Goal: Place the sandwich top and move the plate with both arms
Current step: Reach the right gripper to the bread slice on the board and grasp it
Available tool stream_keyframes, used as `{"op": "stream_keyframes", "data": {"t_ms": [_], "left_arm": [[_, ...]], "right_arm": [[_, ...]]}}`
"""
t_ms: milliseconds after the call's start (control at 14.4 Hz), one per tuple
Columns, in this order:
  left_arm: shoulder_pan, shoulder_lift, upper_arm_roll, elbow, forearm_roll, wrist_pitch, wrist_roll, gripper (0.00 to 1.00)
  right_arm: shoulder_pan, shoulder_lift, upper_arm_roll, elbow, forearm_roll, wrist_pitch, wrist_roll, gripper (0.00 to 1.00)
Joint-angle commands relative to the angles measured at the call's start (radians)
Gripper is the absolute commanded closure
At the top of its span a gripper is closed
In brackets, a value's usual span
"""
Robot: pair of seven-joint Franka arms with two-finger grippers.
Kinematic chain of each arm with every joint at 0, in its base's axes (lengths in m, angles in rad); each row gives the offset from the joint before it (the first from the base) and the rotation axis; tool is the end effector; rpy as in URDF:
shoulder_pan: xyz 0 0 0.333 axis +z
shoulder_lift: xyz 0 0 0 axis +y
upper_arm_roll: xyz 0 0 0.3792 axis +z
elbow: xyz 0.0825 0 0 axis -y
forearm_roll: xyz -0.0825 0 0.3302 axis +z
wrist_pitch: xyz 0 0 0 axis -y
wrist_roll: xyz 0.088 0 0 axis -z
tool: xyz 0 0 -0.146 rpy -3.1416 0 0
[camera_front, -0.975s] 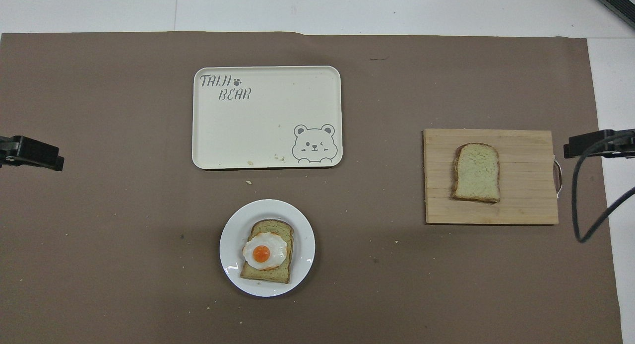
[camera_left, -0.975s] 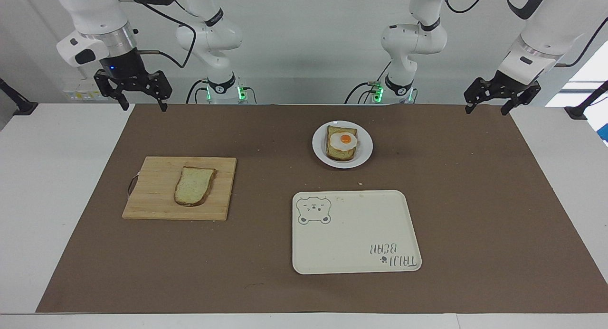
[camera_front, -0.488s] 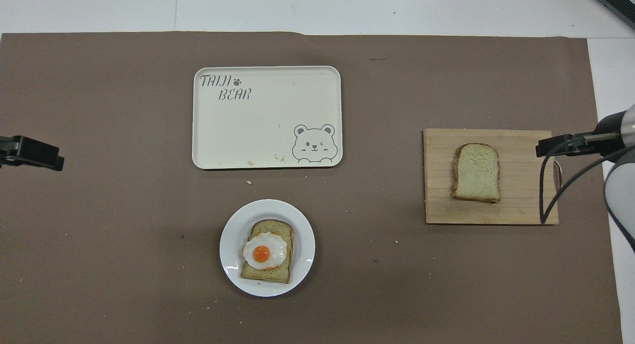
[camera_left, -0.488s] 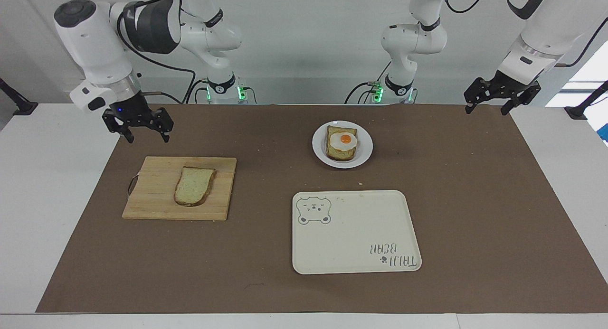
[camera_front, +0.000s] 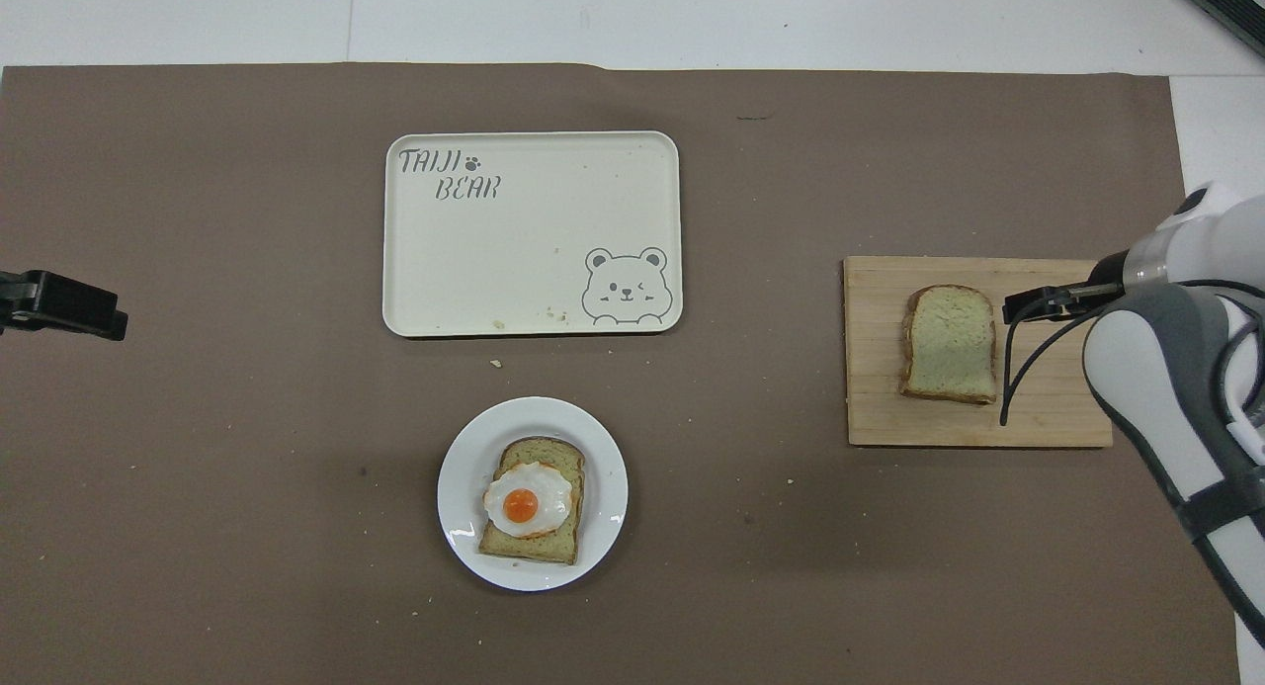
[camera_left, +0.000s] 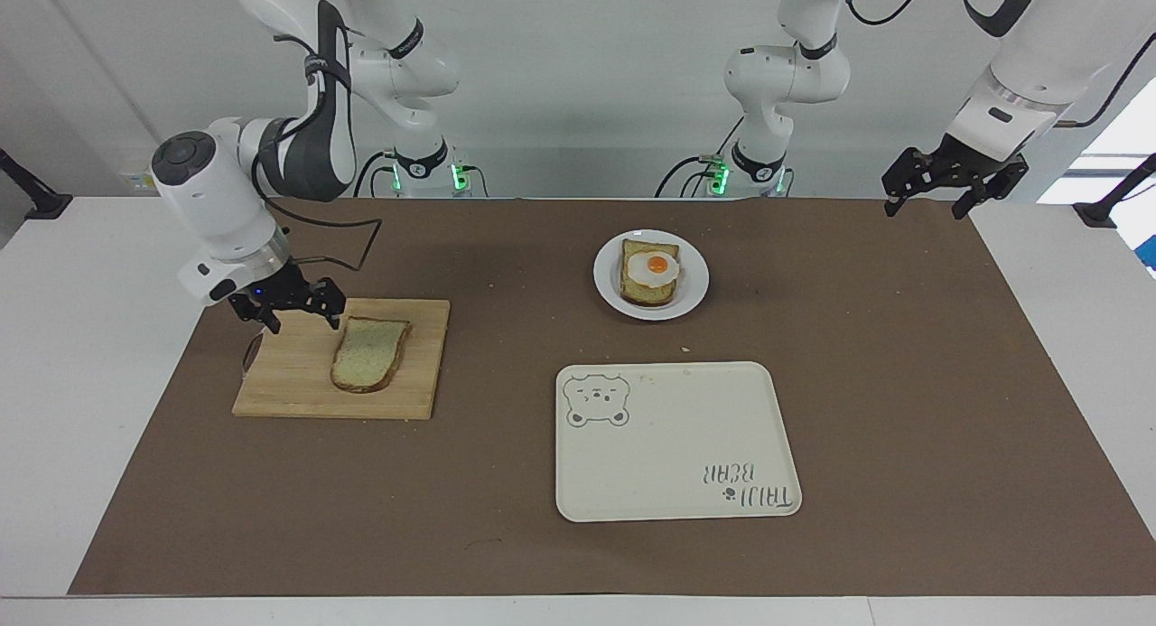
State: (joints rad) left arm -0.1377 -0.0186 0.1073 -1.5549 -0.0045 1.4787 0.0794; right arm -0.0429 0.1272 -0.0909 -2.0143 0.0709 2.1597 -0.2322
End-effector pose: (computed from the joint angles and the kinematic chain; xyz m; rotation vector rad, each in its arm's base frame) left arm 0.4819 -0.0147 0.6566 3.1276 -0.1724 -0.0901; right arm 0.5391 -0.0657 0.4457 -3.0963 -0.0935 -0.0423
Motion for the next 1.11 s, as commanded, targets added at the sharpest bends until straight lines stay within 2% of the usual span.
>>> {"op": "stream_keyframes", "data": {"t_ms": [0,627,697,905,1045], "left_arm": [[0.001,0.003,0.000,0.015,0.011,-0.020,-0.009,0.00],[0.001,0.003,0.000,0.015,0.011,-0.020,-0.009,0.00],[0.001,0.003,0.000,0.015,0.011,-0.018,-0.009,0.00],[0.001,0.002,0.000,0.015,0.011,-0.020,-0.009,0.00],[0.001,0.002,0.000,0.015,0.011,-0.020,-0.007,0.00]], "right_arm": [[-0.029,0.003,0.005,-0.075,0.058,0.081,-0.070,0.00],[-0.029,0.066,0.005,-0.133,0.210,0.183,-0.154,0.00],[-0.029,0.068,0.005,-0.135,0.210,0.181,-0.156,0.05],[-0.029,0.068,0.003,-0.135,0.210,0.180,-0.151,0.67],[-0.028,0.068,0.003,-0.135,0.211,0.178,-0.142,0.96]]}}
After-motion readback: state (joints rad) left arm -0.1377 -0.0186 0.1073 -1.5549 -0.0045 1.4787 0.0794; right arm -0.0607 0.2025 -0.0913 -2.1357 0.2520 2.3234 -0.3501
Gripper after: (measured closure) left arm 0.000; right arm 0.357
